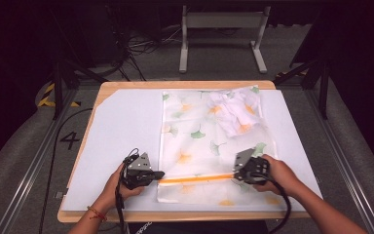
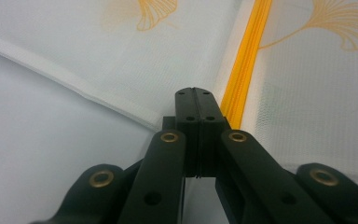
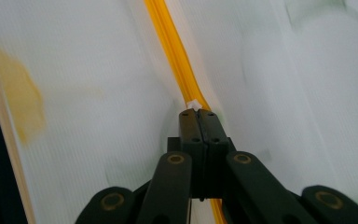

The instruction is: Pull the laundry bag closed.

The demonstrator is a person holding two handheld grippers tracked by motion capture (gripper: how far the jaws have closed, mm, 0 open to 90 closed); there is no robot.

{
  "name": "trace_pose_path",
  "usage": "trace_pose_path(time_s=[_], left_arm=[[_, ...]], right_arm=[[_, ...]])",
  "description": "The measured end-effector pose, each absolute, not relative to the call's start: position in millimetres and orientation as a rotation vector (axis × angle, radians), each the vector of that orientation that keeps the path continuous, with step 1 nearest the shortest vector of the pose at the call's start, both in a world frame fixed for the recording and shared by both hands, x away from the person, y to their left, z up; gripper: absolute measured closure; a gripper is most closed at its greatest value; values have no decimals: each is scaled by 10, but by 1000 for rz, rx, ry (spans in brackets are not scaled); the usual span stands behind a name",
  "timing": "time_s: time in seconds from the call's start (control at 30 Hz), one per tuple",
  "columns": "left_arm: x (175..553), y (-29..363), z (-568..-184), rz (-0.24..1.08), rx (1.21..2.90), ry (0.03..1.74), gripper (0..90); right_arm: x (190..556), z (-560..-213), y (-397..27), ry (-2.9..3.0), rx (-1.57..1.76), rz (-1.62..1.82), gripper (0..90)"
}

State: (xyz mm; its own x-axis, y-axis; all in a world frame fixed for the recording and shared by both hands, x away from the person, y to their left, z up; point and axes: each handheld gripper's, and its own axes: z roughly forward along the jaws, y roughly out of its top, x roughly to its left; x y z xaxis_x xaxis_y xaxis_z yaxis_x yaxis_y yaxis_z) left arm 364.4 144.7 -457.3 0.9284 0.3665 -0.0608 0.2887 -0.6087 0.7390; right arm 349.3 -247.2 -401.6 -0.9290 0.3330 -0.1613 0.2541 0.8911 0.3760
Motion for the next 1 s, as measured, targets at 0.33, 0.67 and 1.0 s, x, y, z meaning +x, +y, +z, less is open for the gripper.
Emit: trace_pose_path(time_s=[0.33,0.67,1.0], left_arm=[[3646,1447,-4573,119,2263,466,900],[3652,1449,-4572,112,2261,467,900],[3648,1454,-4567,116,2257,474,900]], right_arm=[[3380,-4094,-3485,2713,746,545,898],[3329,-4127,-3747,2646,863,660,898],[3273,-4153,-3757,2610,845,694,896]])
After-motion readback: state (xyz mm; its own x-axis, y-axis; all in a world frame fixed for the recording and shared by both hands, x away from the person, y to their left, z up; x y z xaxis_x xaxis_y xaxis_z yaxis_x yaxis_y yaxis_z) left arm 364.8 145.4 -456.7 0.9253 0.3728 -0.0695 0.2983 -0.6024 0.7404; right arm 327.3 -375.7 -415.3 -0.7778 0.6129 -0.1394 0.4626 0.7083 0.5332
